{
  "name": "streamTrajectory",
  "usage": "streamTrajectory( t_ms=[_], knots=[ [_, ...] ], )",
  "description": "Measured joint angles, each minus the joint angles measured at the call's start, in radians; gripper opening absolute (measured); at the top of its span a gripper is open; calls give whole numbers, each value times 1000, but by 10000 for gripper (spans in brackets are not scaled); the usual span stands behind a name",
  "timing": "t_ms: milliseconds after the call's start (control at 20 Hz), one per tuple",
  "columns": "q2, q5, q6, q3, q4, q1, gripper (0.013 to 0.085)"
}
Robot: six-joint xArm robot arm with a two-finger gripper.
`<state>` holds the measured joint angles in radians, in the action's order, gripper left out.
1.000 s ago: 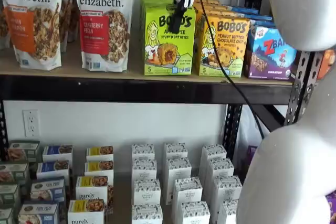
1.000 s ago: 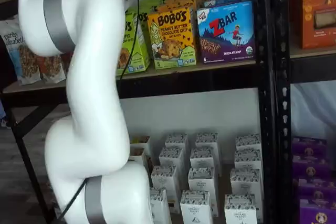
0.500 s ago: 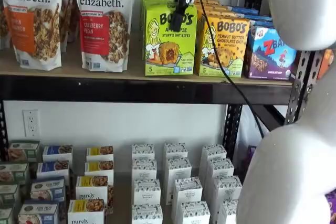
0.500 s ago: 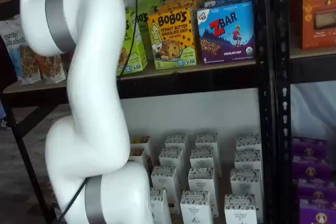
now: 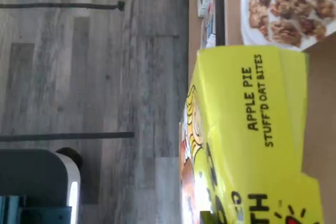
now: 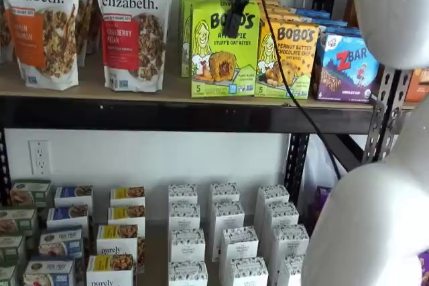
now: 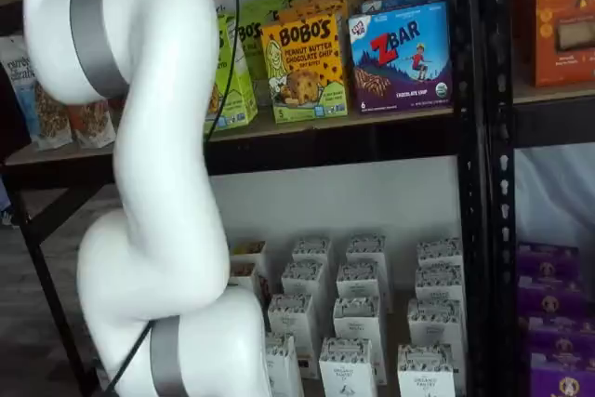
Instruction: Pick the green box on the top shelf, the fourth from the left
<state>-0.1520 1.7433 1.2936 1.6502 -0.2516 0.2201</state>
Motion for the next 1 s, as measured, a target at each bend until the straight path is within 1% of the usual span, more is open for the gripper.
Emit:
streamTrajectory(
  t_ms=[200,350,600,1000],
  knots=[
    [-52,17,8,-45,-21,-14,210],
    [-101,17,18,-95,-35,-27,210],
    [-194,-34,46,-209,-66,-56,210],
    [-287,-91,84,-350,-50,-79,210]
  ],
)
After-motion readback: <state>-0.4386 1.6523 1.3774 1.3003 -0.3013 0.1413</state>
